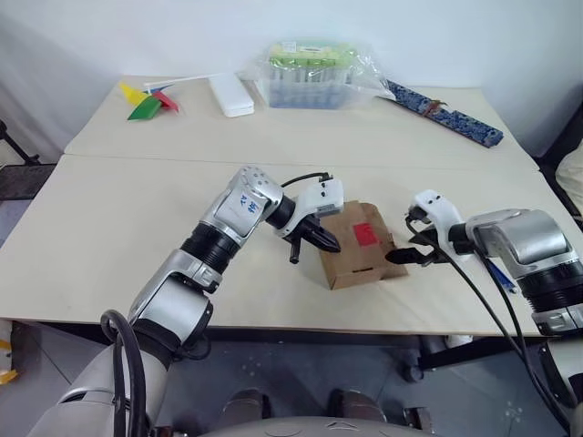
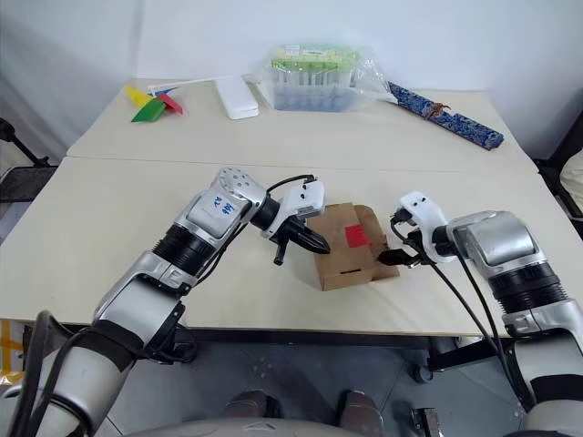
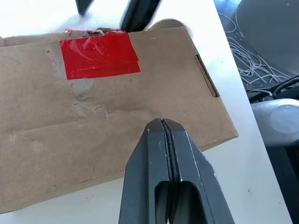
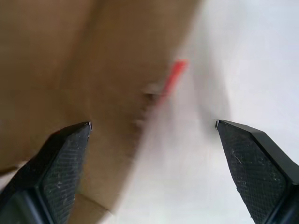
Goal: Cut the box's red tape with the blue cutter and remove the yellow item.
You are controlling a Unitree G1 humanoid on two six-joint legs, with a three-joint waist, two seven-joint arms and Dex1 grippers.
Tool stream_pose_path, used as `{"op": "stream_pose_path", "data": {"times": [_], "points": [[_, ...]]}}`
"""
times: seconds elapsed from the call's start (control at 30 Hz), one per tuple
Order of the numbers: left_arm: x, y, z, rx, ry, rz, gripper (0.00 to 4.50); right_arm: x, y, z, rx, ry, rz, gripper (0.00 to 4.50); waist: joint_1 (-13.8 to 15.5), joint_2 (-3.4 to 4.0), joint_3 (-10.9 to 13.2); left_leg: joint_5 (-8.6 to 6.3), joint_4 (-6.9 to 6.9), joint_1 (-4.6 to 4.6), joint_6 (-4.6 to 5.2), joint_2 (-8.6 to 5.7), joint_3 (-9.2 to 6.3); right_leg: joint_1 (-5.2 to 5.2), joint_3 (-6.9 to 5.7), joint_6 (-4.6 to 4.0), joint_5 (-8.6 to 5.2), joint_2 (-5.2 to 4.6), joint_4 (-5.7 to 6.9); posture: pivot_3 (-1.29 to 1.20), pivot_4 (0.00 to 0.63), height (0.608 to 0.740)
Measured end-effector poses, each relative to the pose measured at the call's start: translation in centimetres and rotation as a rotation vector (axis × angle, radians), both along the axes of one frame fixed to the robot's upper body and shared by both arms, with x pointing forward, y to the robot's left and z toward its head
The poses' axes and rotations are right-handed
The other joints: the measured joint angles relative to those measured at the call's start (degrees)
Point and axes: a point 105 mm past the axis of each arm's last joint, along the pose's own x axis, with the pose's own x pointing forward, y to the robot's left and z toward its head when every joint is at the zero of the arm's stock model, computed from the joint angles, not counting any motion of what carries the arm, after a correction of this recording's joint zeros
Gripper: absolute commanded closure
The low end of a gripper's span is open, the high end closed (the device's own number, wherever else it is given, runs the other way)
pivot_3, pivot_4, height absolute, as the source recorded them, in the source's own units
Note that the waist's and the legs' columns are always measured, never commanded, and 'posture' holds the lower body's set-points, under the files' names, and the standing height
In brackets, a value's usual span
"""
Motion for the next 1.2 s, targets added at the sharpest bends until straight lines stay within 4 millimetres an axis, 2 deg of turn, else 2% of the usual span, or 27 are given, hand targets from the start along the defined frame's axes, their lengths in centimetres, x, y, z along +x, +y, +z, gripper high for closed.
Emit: {"op": "stream_pose_path", "data": {"times": [0.27,0.57,0.73,0.87,1.07,1.2], "points": [[-0.1,0.1,0.1,0.005,0.000,-0.009,4.50,-1.6,-1.8,-0.5,-0.072,0.001,0.082,0.03,0.03,0.00,0.00,-0.07,-0.02,-0.01,-0.07,0.05,-0.08,0.02,-0.03,0.00,0.00,0.12,-0.03,0.00,0.150,0.740],[-0.1,0.2,0.1,0.006,0.002,-0.009,4.50,-2.5,-1.8,-0.4,-0.092,0.004,0.128,0.03,-0.01,-0.02,-0.01,-0.11,-0.03,0.00,-0.16,0.18,-0.08,0.02,-0.05,-0.01,-0.01,0.24,-0.21,0.00,0.150,0.740],[0.1,0.8,0.3,0.009,-0.010,-0.008,4.50,-2.6,-1.4,1.1,0.090,0.055,0.021,0.03,-0.35,0.24,0.15,-0.09,-0.04,-0.04,-0.19,0.24,-0.02,-0.05,-0.03,-0.02,-0.01,0.22,-0.21,0.00,0.150,0.740],[0.2,1.2,0.5,0.004,-0.030,-0.017,4.50,-2.2,-0.5,2.6,0.257,0.107,-0.032,0.03,-1.31,0.85,0.51,-0.07,-0.04,-0.03,-0.16,0.20,0.09,-0.12,0.00,-0.03,-0.02,0.14,-0.19,0.00,0.150,0.740],[0.3,1.2,0.5,-0.004,-0.046,-0.029,4.50,-0.9,-0.1,2.5,0.410,0.167,-0.121,0.03,-1.44,0.90,0.54,-0.04,-0.03,-0.06,-0.12,0.13,0.12,-0.16,0.01,-0.01,-0.01,0.12,0.00,0.00,0.150,0.740],[0.3,1.2,0.5,-0.005,-0.048,-0.029,4.50,0.3,-0.2,3.8,0.491,0.140,-0.160,0.03,-1.41,0.97,0.58,-0.02,-0.04,-0.09,-0.12,0.12,0.17,-0.26,0.05,-0.01,0.00,0.13,0.10,0.00,0.150,0.740]]}}
